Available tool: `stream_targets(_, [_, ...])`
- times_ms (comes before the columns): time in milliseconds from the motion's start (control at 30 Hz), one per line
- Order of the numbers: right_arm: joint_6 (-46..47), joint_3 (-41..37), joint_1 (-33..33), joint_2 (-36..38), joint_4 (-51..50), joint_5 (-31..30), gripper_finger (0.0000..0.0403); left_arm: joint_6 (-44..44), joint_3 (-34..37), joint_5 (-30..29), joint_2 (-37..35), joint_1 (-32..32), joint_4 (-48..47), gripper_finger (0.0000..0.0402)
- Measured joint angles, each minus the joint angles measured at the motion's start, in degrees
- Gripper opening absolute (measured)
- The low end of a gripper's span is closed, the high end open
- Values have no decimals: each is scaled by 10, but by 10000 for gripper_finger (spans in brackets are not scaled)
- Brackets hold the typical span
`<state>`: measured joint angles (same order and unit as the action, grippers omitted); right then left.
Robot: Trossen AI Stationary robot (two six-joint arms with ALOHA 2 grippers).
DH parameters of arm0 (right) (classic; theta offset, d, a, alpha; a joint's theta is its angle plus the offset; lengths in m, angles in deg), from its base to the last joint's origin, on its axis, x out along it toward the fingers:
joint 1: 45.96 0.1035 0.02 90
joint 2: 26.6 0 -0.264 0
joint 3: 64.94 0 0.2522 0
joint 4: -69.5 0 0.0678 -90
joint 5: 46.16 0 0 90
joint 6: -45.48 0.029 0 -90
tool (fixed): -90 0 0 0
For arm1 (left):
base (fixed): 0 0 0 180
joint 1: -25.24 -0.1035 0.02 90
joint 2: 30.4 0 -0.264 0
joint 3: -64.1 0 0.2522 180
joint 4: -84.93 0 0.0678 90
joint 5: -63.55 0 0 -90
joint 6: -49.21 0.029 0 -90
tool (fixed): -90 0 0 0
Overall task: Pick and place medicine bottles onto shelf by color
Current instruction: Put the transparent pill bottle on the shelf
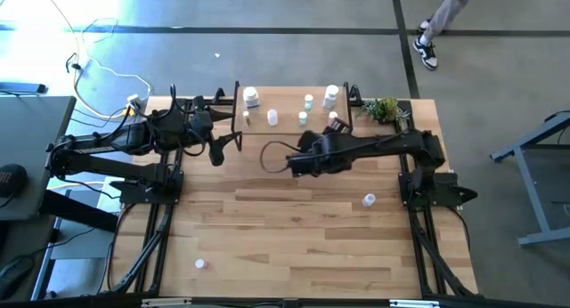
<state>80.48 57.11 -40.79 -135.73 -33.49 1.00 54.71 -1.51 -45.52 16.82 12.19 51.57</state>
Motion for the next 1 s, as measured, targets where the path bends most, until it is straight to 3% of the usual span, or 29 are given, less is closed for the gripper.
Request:
stream_targets(200, [54, -128, 22, 100, 1, 16, 208, -2, 0, -4, 0, 0, -1, 248])
stream_targets(433, [151, -262, 66, 244, 17, 53, 208, -78, 0, -7, 0, 0, -2, 248])
stream_targets(667, [204, -346, 90, 349, 38, 79, 208, -167, 0, -7, 0, 0, -6, 248])
stream_targets(1000, [237, -436, 121, 435, 46, 134, 220, -267, 0, -6, 0, 2, -30, 248])
